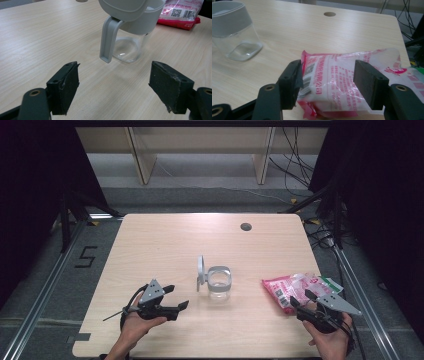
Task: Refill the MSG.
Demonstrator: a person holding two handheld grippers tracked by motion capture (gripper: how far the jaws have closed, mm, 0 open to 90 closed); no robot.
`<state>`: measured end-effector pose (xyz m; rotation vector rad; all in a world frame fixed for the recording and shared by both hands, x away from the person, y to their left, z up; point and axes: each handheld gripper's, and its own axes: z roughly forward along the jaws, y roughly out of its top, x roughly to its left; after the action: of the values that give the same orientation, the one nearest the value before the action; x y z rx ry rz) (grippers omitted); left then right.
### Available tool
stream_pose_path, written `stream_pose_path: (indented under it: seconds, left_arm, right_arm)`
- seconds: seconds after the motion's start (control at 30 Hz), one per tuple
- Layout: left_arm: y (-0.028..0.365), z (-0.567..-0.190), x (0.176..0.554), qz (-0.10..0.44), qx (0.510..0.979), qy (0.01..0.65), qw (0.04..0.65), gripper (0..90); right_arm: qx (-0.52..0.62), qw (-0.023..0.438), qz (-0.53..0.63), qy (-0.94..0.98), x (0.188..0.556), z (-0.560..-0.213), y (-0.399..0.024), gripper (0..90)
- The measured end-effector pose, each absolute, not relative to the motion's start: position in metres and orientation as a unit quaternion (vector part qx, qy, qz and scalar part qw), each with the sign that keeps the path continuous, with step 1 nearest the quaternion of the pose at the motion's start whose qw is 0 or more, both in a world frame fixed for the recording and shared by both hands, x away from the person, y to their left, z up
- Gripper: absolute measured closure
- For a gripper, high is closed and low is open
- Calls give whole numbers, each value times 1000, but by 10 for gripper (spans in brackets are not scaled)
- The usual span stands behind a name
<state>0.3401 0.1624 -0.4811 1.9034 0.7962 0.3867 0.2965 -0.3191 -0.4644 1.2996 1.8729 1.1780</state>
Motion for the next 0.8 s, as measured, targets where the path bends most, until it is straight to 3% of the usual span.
stream_pose_path:
  seconds: [0.37,0.4,0.67,0.8]
  left_arm:
    - [164,-484,340,159,785,336,496,230]
    - [163,-484,339,154,783,344,495,230]
    - [165,-485,339,154,782,345,496,230]
    - [165,-486,338,155,782,346,495,230]
  right_arm:
    - [512,297,421,687,289,-469,-329,409]
    - [539,276,421,676,284,-468,-327,409]
    - [546,298,403,671,282,-474,-340,416]
    - [573,284,404,654,276,-475,-340,417]
